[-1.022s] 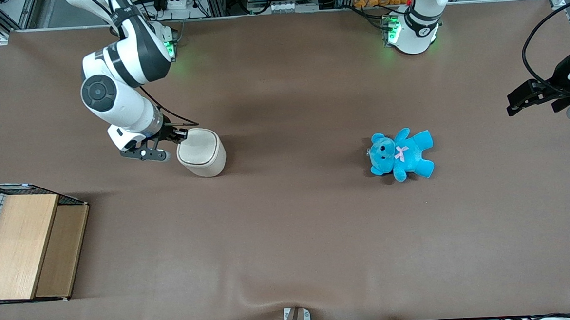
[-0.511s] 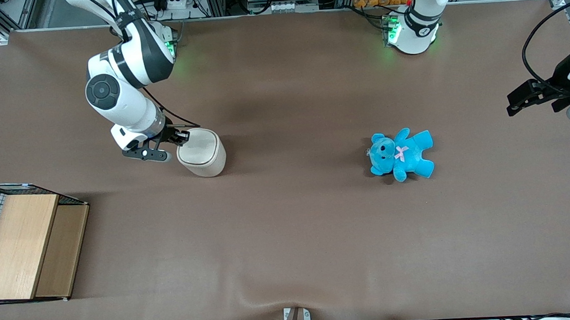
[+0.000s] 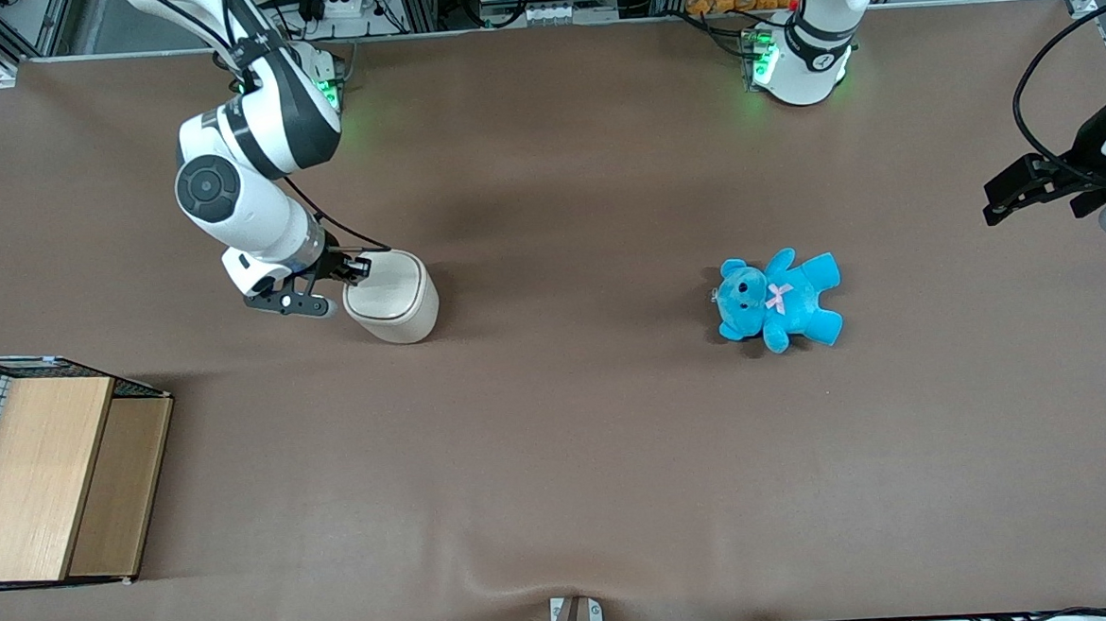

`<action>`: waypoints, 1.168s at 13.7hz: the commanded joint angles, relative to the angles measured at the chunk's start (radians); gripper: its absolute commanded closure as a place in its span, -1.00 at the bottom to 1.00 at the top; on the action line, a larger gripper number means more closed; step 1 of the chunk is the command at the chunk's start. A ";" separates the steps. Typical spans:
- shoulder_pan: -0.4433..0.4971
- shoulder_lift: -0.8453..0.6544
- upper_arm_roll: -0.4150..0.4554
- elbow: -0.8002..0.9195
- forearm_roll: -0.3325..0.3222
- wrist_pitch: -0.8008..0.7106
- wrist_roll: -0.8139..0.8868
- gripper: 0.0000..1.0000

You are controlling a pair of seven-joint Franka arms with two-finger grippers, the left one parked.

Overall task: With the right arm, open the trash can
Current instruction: 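Press the right gripper against the lid to tip it open, then push the lid further open with the right gripper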

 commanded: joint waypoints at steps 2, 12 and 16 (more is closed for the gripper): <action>-0.010 0.018 0.010 -0.026 -0.005 0.058 0.010 1.00; -0.021 0.017 0.010 0.130 -0.005 -0.182 0.018 1.00; -0.024 0.015 0.010 0.219 -0.002 -0.298 0.050 1.00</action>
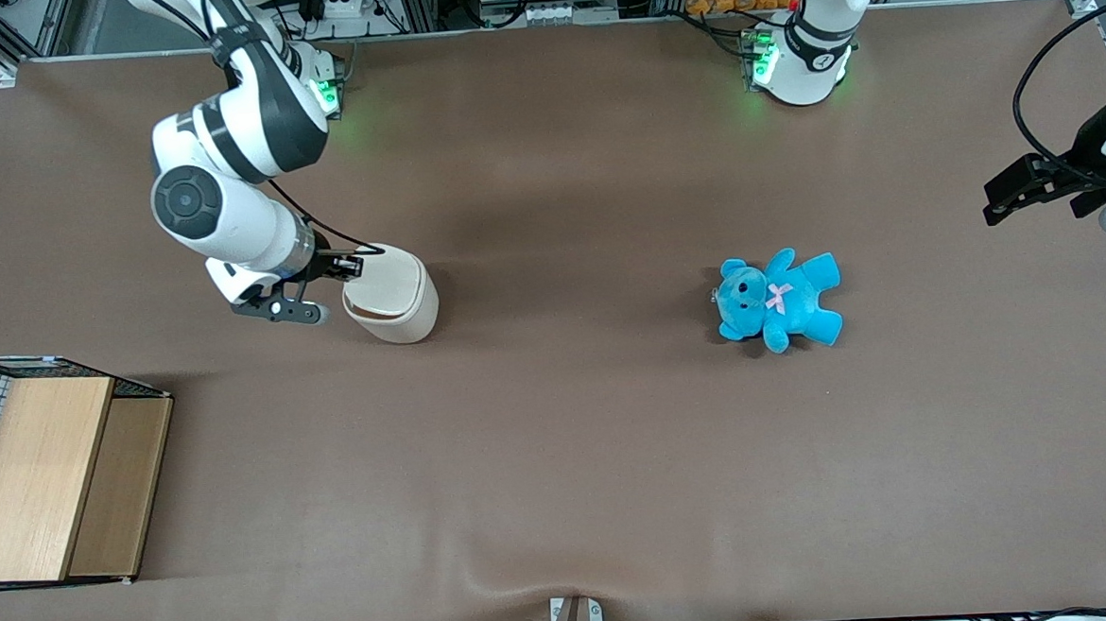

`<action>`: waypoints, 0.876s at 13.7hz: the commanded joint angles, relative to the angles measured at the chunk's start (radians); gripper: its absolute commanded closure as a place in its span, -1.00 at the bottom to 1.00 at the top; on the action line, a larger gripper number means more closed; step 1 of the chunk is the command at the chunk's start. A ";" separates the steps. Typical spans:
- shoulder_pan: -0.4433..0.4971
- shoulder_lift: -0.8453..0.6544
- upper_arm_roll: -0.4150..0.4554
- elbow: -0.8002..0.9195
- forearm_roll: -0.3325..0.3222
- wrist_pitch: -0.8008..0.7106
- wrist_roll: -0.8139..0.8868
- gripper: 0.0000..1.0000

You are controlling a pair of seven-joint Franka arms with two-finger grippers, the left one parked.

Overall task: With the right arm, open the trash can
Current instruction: 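Push the lid further open with the right gripper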

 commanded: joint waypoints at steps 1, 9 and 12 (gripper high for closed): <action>-0.005 0.001 0.014 0.061 0.001 -0.071 0.069 1.00; -0.014 0.017 0.071 0.245 0.007 -0.224 0.149 0.73; -0.018 0.020 0.066 0.327 -0.001 -0.296 0.147 -0.91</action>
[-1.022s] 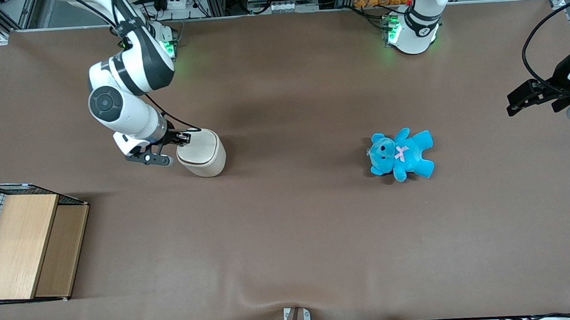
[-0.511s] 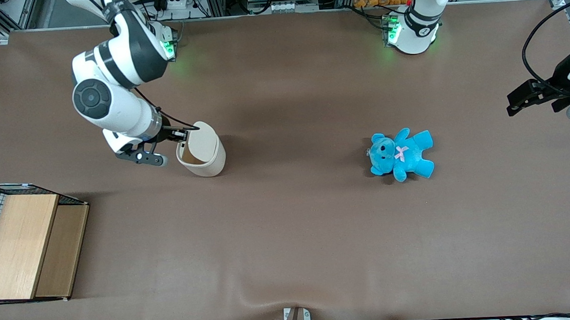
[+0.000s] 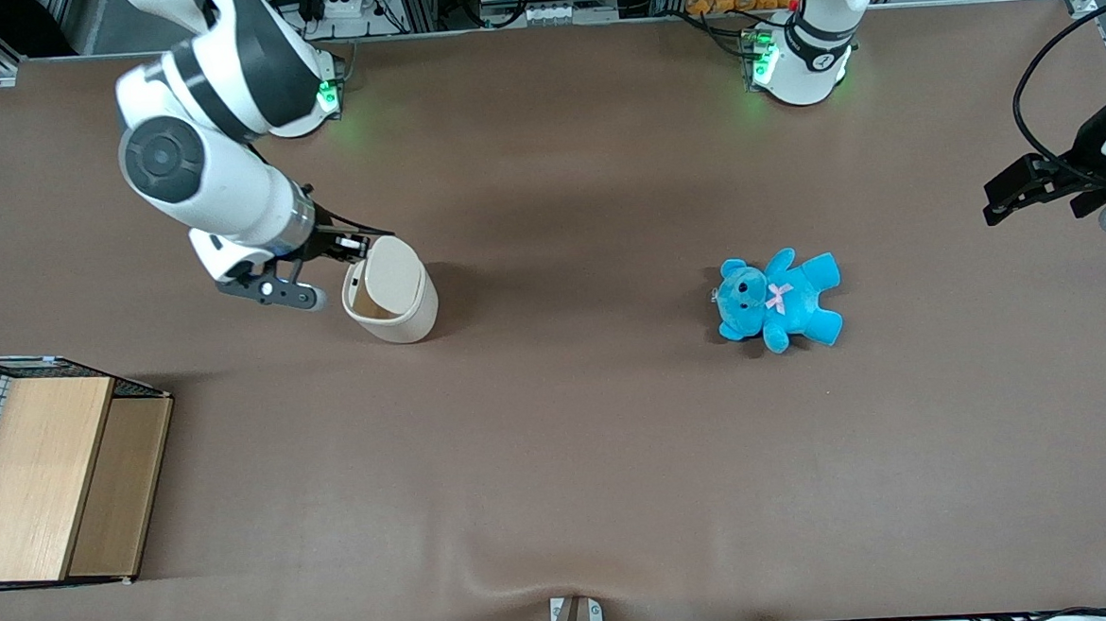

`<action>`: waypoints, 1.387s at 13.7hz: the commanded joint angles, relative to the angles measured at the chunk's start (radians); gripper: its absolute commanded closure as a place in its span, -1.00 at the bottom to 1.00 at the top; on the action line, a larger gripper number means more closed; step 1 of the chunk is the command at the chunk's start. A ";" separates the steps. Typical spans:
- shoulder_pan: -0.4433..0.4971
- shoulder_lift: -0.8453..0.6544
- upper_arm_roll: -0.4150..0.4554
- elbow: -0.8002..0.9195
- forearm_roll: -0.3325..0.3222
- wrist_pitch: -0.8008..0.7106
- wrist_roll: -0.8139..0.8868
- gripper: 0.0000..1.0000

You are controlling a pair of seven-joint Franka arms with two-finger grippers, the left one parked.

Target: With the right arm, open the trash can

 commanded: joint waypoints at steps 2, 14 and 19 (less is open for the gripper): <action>-0.026 0.017 0.006 0.103 -0.001 -0.081 0.012 -1.00; -0.064 0.005 -0.168 0.399 -0.053 -0.282 -0.291 -1.00; -0.064 -0.020 -0.279 0.407 -0.060 -0.354 -0.500 -1.00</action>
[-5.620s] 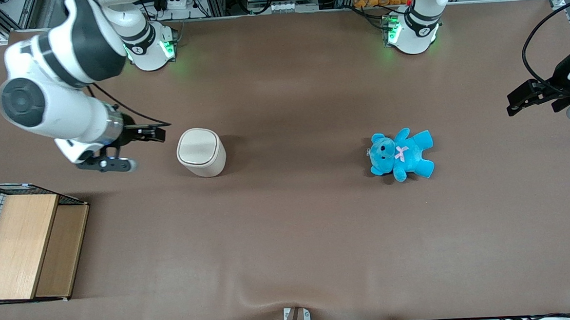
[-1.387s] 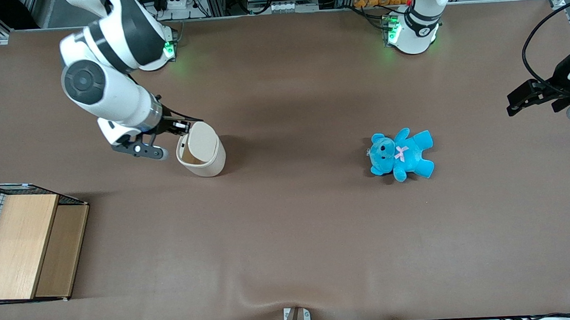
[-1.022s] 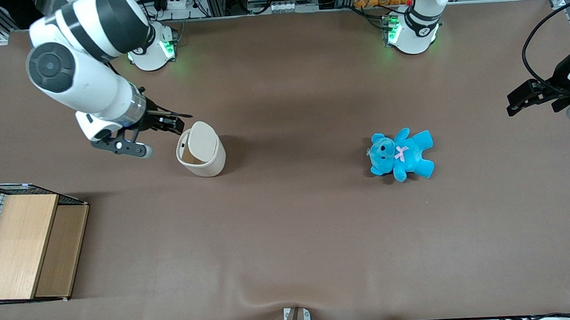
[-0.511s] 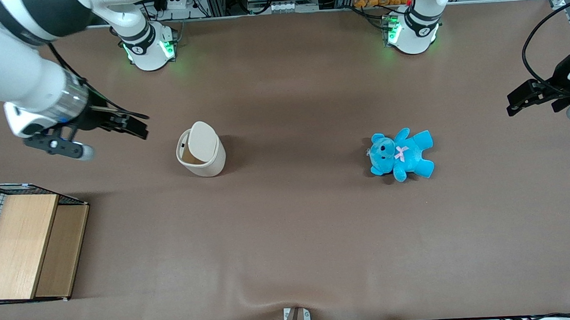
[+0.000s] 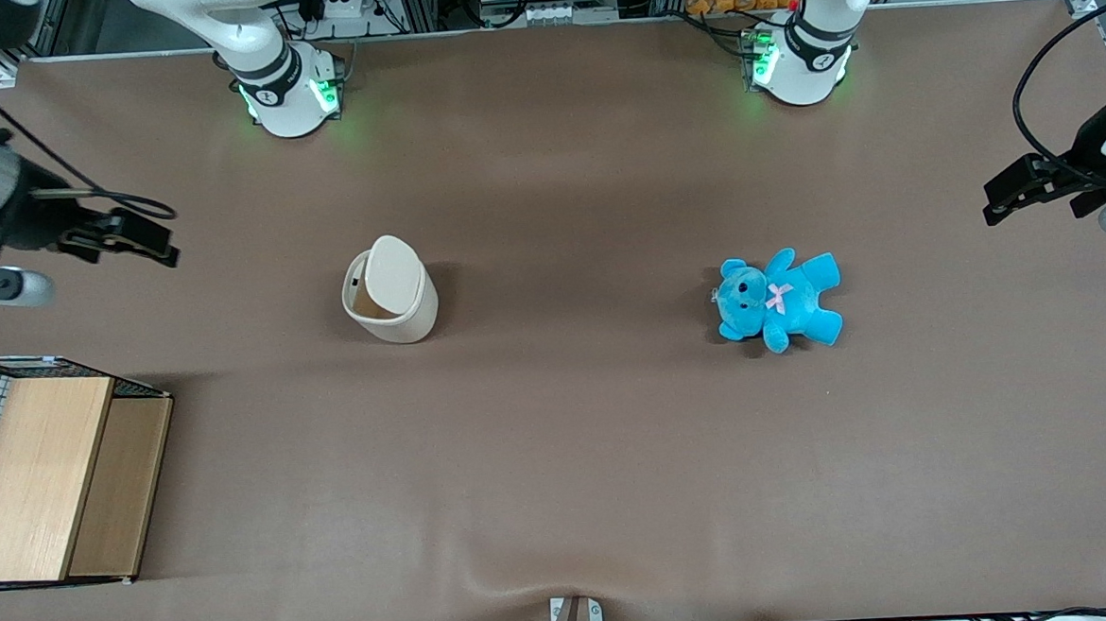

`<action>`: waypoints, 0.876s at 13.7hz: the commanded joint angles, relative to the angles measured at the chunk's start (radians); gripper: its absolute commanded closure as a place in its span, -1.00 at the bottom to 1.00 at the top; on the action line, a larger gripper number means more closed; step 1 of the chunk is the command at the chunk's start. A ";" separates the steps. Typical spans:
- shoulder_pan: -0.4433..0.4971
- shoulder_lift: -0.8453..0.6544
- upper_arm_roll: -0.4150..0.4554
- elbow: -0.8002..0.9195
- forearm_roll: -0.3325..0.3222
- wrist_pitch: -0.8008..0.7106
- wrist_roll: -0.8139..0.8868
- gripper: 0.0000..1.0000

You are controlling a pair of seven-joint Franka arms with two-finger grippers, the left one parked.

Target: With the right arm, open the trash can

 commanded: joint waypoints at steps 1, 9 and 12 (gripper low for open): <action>-0.004 -0.042 -0.037 0.012 -0.013 -0.035 -0.118 -1.00; -0.016 -0.111 -0.064 -0.001 -0.029 -0.116 -0.149 -1.00; -0.022 -0.105 -0.072 0.002 -0.033 -0.096 -0.167 -1.00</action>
